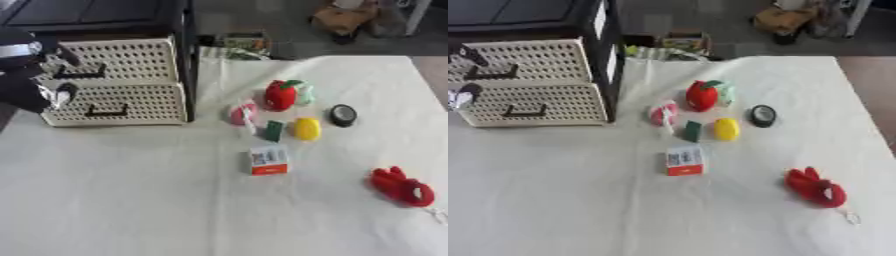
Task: Pick up objects from table and place into drawer.
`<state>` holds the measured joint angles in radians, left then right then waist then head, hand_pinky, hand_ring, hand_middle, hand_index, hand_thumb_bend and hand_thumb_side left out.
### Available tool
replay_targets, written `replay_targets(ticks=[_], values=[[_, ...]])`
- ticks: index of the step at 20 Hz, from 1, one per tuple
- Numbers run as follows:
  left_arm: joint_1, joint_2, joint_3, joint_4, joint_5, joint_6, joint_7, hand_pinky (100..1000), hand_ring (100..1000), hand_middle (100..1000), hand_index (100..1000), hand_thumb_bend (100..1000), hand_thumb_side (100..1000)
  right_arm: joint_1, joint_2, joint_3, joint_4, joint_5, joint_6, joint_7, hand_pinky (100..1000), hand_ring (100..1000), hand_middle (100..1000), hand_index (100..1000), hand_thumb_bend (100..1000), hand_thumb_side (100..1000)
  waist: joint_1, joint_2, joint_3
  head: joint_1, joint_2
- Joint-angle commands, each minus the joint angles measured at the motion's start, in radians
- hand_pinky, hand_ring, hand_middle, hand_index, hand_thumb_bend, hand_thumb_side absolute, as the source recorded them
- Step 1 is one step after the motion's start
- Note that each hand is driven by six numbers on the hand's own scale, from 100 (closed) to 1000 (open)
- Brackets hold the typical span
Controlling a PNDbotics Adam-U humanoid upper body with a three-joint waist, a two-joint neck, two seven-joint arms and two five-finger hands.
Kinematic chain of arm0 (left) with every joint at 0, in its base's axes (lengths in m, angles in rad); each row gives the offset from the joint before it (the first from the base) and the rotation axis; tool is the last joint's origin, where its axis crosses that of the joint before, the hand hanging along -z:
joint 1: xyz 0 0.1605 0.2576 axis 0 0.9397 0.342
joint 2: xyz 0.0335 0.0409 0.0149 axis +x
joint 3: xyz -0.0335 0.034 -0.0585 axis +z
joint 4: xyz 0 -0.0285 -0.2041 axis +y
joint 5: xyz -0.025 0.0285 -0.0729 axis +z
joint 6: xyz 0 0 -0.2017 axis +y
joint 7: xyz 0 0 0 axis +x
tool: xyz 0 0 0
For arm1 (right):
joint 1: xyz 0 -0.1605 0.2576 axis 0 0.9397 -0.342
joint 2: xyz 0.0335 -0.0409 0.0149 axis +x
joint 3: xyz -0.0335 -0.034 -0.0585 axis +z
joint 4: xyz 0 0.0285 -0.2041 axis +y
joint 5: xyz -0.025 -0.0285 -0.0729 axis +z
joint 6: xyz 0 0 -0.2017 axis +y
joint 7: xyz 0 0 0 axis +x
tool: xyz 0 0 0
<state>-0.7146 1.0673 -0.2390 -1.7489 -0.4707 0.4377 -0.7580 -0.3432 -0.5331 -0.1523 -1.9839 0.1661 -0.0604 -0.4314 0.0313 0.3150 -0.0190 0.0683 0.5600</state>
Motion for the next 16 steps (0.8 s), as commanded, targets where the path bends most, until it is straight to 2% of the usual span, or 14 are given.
replay_targets(ticks=[1,7,16], values=[[-0.025,0.014,-0.001,0.016,-0.020,0.025,0.003,100,100,100,913,105,408,-0.012,-0.024,-0.004,-0.016,0.004,0.001,0.002,826,622,636,824,100,837,-0.001,-0.015,-0.001,0.002,-0.014],[-0.042,0.000,-0.012,0.048,-0.067,0.040,0.035,100,100,100,903,105,408,-0.013,-0.024,-0.004,-0.016,0.005,0.000,0.003,826,621,635,822,100,836,-0.002,-0.008,-0.003,0.003,-0.020],[-0.053,-0.022,-0.024,0.086,-0.078,0.032,0.035,100,100,100,898,105,408,-0.015,-0.021,-0.004,-0.016,0.008,-0.003,0.003,825,618,632,821,100,836,-0.004,0.009,-0.010,0.007,-0.037]])
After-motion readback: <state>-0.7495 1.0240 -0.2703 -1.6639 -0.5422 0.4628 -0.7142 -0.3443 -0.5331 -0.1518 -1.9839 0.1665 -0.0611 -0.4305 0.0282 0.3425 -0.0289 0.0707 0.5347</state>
